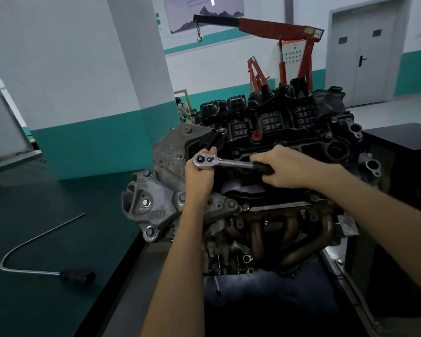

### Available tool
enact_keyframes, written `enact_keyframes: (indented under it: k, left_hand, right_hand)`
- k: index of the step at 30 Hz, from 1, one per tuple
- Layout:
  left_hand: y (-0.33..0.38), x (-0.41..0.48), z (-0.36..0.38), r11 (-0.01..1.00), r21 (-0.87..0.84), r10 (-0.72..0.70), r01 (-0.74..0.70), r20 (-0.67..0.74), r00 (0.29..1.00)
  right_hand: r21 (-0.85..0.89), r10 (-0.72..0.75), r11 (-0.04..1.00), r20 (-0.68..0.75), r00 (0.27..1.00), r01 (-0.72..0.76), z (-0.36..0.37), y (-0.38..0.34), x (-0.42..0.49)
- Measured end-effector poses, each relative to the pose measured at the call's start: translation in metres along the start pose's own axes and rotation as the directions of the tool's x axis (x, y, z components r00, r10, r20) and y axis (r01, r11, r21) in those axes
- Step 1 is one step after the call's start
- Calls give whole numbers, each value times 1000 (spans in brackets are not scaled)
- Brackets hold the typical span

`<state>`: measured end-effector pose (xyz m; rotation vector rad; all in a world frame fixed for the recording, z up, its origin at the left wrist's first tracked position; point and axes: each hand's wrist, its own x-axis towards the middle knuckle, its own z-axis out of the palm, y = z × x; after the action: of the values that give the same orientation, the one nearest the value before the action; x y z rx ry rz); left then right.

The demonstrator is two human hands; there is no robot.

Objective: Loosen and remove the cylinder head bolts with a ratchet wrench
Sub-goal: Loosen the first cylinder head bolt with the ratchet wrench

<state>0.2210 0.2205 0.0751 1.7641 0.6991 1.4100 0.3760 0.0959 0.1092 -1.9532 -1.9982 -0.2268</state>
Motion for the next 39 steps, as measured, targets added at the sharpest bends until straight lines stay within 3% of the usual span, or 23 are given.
enact_keyframes:
  k: [3,7,11,13,15,20,22,24,26,28,30,32,35,39]
  left_hand:
    - [0,1,2,1000,16,16,-16,-38,999]
    - [0,3,5,997,80,18,-15,-43,999]
    - [-1,3,4,991,130,36,-27,-63,997]
    - [-4,5,3,994,111,14,-8,-58,998]
    - [-7,6,2,996,90,-9,13,-43,999]
    - [-7,5,-1,1000,10,-16,16,14,1000]
    - [-6,6,-1,999,33,-17,16,22,1000]
    - [-5,6,0,999,28,-15,15,10,1000]
    - [-5,6,1,1000,17,-20,20,-14,1000]
    - [-5,6,2,999,39,-19,20,-27,999]
    - [-5,6,3,998,63,-2,5,-45,999]
    - [-4,6,3,995,101,8,0,-73,997]
    - [-3,5,2,992,124,16,-6,-85,996]
    - [-6,4,1,996,91,5,-1,-45,999]
  right_hand:
    - [213,75,975,-71,995,-58,34,-22,-18]
    - [639,223,764,-124,967,-94,97,-80,-40]
    - [734,349,670,-182,919,-109,122,-117,-33]
    - [703,310,703,-165,936,-109,115,-108,-34]
    - [589,201,803,-131,971,-87,96,-83,-36]
    - [158,-9,987,-33,999,14,17,-12,-14]
    - [-69,-36,997,-22,999,35,-5,-1,2]
    - [-138,-34,990,-48,998,27,-9,-1,6]
    - [-48,3,999,-94,996,-7,7,-10,-6]
    - [228,76,972,-110,991,-49,37,-26,-22]
    - [478,135,876,-110,985,-66,69,-56,-36]
    - [623,212,777,-127,969,-88,96,-86,-39]
    - [681,263,723,-116,958,-116,110,-103,-35]
    - [483,128,872,-81,989,-73,79,-61,-32]
